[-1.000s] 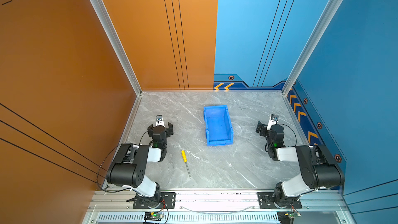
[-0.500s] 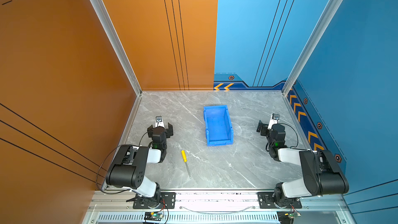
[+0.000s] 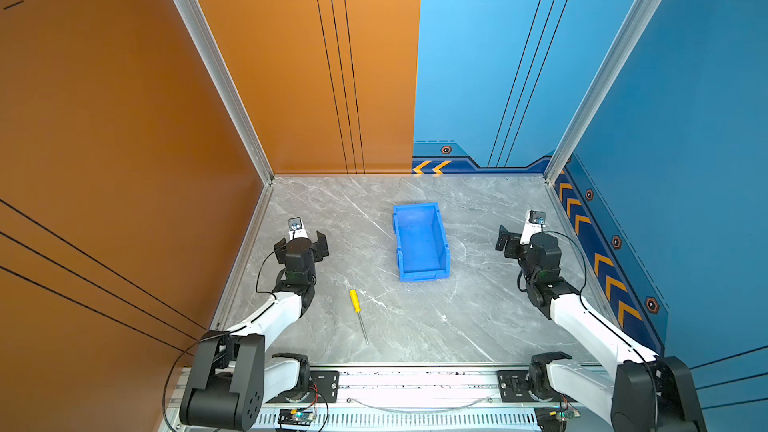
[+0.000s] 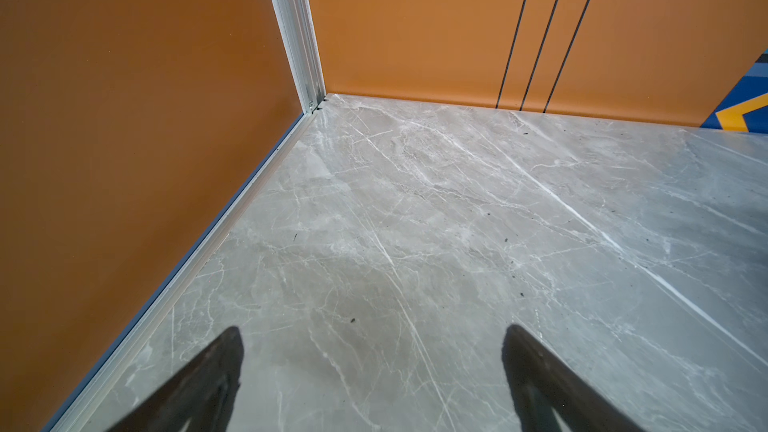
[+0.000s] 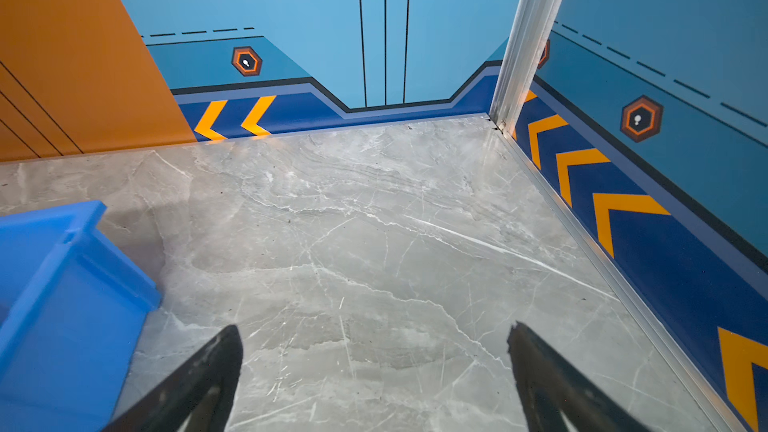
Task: Put the screwdriver in the bin
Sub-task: 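Reach the left gripper toward the yellow screwdriver while the right arm nears the bin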
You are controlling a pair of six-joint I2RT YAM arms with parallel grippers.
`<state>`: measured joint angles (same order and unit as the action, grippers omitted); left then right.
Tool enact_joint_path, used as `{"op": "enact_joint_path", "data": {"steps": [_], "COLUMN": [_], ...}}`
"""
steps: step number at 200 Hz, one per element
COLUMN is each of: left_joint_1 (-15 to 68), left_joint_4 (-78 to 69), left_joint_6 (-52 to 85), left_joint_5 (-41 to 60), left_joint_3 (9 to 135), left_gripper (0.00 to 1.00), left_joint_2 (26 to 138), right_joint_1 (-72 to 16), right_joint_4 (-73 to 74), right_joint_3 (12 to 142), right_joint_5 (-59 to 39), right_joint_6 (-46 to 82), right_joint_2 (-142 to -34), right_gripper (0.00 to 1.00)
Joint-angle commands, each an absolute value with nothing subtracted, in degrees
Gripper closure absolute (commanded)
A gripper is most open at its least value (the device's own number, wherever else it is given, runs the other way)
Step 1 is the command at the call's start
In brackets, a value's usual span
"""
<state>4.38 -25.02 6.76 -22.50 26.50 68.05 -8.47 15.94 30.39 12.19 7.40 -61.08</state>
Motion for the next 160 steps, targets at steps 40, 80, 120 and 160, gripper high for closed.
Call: {"op": "enact_joint_path", "data": {"steps": [40,80,120,160], "left_joint_1": [4.5,6.1,7.7,11.3], "left_joint_4": [1.1,20.9,33.9,41.7], "left_joint_6": [15.2,22.2,28.2,32.3], "left_joint_5": [-12.4,-10.1,-5.9,-1.9], "left_joint_3": [36.4,43.8,49.7,52.8], "left_gripper": [0.02,0.02,0.02,0.02], "left_joint_2": [63.2,62.4,62.5,65.7], "right_joint_1": [-15.6,-24.0,-35.3,-44.2], "right_joint_4": [-15.2,-19.2,-17.4,-15.4], "right_joint_3": [45.3,48.4,49.2,50.4], "right_joint_5": [15.0,9.1,3.8,-3.0], "right_joint_6": [14.9,8.5,4.4,2.9], "right_joint_2": [-61.3,-63.9,-61.6,-61.0], "right_gripper": [0.00,0.00,0.00,0.00]}}
